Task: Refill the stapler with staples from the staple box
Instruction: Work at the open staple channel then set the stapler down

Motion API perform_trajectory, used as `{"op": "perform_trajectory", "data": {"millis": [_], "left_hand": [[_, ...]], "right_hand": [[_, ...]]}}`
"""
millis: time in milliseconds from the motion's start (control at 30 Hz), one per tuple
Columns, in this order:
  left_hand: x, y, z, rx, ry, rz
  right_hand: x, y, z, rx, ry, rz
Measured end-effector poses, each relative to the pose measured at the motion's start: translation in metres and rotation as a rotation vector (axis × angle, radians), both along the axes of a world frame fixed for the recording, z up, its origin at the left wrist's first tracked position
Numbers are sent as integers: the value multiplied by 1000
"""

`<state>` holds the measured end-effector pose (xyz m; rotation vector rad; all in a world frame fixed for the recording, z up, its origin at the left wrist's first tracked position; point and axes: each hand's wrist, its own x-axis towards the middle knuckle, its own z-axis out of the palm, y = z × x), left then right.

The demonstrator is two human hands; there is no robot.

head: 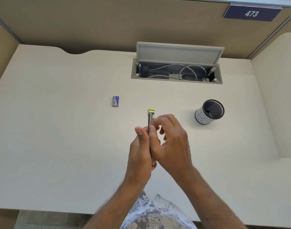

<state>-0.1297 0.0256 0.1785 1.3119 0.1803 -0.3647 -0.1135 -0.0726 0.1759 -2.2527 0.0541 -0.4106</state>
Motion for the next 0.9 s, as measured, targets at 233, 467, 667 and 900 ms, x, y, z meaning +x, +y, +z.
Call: {"op": "perform_trajectory", "data": {"millis": [233,467,667,900], "left_hand": [[1,-1,2,-26,3,14],[2,-2,2,-18,5,19],[1,-3,3,-6,20,28],[1,-3,5,-13,24,28]], "right_hand": [[-6,1,-8,-42,-114,-68],[-12,7,-16,-119,-176,-151],[-13,9,-17,-150,-176,-167],[-12,9,-17,-145,-179,-168]]}}
